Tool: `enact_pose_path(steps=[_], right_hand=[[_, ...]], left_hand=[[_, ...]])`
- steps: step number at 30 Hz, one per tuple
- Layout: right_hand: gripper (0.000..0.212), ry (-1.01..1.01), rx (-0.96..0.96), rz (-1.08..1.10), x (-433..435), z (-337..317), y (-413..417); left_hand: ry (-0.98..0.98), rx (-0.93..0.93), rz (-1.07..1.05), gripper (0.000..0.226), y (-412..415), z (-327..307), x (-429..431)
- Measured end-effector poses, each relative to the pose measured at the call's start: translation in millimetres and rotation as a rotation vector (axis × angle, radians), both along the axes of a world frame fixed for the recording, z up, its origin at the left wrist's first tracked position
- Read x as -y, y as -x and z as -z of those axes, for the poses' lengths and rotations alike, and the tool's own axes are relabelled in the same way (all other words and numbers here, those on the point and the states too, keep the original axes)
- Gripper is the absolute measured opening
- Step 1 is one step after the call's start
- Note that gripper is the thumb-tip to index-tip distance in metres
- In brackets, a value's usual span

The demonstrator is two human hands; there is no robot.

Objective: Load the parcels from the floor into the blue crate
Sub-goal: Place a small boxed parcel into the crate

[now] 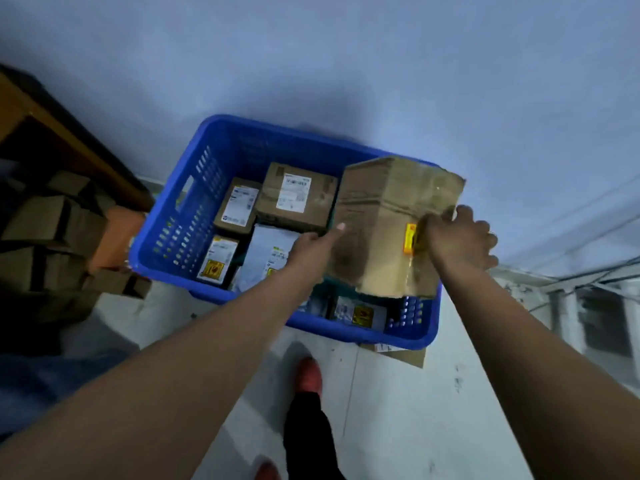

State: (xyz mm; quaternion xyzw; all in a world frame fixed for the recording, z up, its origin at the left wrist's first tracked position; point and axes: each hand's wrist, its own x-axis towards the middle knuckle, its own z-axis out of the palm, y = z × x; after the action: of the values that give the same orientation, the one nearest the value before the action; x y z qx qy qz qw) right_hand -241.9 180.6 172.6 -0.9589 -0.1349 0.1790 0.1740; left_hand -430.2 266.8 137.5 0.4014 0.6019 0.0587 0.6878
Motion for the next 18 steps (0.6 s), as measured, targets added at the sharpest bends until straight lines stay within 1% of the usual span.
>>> enact_pose_path(steps=[1, 2, 3, 4, 6, 8, 10, 11, 13, 15, 16, 18], right_hand=[[0.054, -0.007, -0.111, -0.048, 3, 19, -5], [0.056, -0.053, -0.193, -0.09, 7, 35, -6], [0.058, -0.115, -0.24, -0.119, 5, 51, -6], [0.059, -0.152, -0.25, -0.122, -1, 62, -6], [0.053, -0.169, -0.222, -0.068, -8, 71, -6], [0.046, -0.19, -0.162, -0.028, -12, 76, -1], [0.04, -0.263, -0.139, 0.019, -20, 75, 2], [0.038, -0.308, -0.138, 0.041, -25, 74, 5], [0.034, -0.442, -0.126, 0.095, -31, 68, 12], [0.031, -0.663, -0.116, 0.141, -40, 55, 21], [0.031, -0.768, -0.131, 0.124, -45, 47, 25], [0.033, -0.848, -0.197, -0.021, -58, 38, 34]], left_hand=[[-0.006, 0.025, 0.042, 0.075, -8, 5, -5], [0.008, 0.054, 0.062, 0.077, -14, 7, -7], [0.041, 0.093, 0.056, 0.077, -22, 12, -12], [0.062, 0.126, 0.034, 0.078, -29, 14, -17], [0.065, 0.08, 0.044, 0.086, -41, 27, -28], [0.01, 0.06, 0.098, 0.108, -43, 40, -33], [0.028, 0.086, 0.082, 0.124, -42, 46, -41], [0.046, 0.09, 0.061, 0.124, -41, 48, -45], [0.099, 0.109, 0.015, 0.11, -36, 48, -54], [0.194, 0.077, -0.014, 0.097, -29, 50, -67], [0.232, 0.075, 0.003, 0.094, -22, 50, -75], [0.27, 0.104, 0.025, 0.086, -8, 51, -91]])
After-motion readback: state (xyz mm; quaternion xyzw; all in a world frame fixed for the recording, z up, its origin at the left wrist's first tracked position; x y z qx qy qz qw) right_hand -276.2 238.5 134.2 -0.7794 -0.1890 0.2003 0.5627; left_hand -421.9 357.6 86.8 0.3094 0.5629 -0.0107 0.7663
